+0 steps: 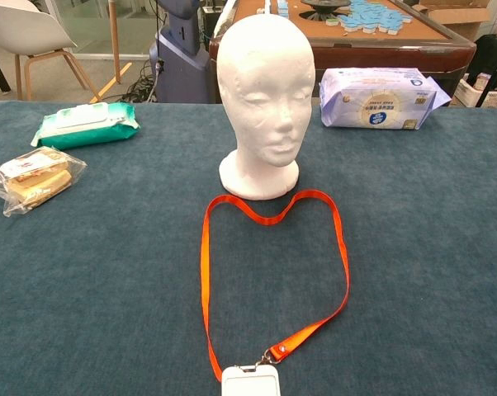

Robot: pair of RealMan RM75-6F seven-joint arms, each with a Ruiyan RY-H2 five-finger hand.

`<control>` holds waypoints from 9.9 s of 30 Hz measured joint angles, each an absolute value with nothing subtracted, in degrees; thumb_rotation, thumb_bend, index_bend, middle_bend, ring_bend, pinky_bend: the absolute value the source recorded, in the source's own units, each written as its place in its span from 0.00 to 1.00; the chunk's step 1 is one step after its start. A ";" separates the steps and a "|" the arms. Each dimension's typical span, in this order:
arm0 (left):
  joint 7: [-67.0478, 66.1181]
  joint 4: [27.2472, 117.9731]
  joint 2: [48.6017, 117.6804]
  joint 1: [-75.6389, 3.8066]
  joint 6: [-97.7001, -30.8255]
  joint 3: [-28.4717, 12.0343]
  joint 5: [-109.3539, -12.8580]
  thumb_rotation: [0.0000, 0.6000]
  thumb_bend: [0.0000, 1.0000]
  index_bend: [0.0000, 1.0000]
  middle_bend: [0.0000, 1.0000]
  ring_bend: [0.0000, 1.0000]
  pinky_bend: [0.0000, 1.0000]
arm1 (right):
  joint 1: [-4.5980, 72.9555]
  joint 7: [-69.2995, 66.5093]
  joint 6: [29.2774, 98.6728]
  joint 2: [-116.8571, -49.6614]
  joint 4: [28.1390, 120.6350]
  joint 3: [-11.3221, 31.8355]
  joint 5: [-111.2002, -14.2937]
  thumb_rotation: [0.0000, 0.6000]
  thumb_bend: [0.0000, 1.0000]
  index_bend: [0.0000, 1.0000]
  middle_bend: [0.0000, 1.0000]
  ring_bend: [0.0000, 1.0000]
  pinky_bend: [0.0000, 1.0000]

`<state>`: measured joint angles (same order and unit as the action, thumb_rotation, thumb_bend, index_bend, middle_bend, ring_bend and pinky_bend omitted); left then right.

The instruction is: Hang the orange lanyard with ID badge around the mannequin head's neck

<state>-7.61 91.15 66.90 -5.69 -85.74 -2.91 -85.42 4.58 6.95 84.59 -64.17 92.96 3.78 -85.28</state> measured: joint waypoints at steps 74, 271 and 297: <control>-1.53 84.83 79.99 -51.02 -36.75 -3.95 -89.87 1.00 0.51 0.15 0.98 0.95 0.92 | 11.24 19.44 77.24 -62.09 101.25 5.33 -80.34 1.00 0.24 0.22 0.41 0.35 0.38; -13.55 69.93 93.86 -46.80 -45.77 -5.79 -66.34 1.00 0.28 0.51 1.00 1.00 1.00 | 29.82 19.44 62.62 -74.71 99.95 2.92 -76.87 1.00 0.14 0.18 0.99 1.00 1.00; -9.30 67.79 96.15 -46.21 -44.86 -6.90 -66.93 1.00 0.31 0.60 1.00 1.00 1.00 | 29.11 22.72 62.08 -74.73 99.85 2.82 -74.26 1.00 0.18 0.18 0.99 1.00 1.00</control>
<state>-9.30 67.79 96.15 -46.21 -44.86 -6.90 -66.93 29.11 22.72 62.08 -74.73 99.85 2.82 -74.26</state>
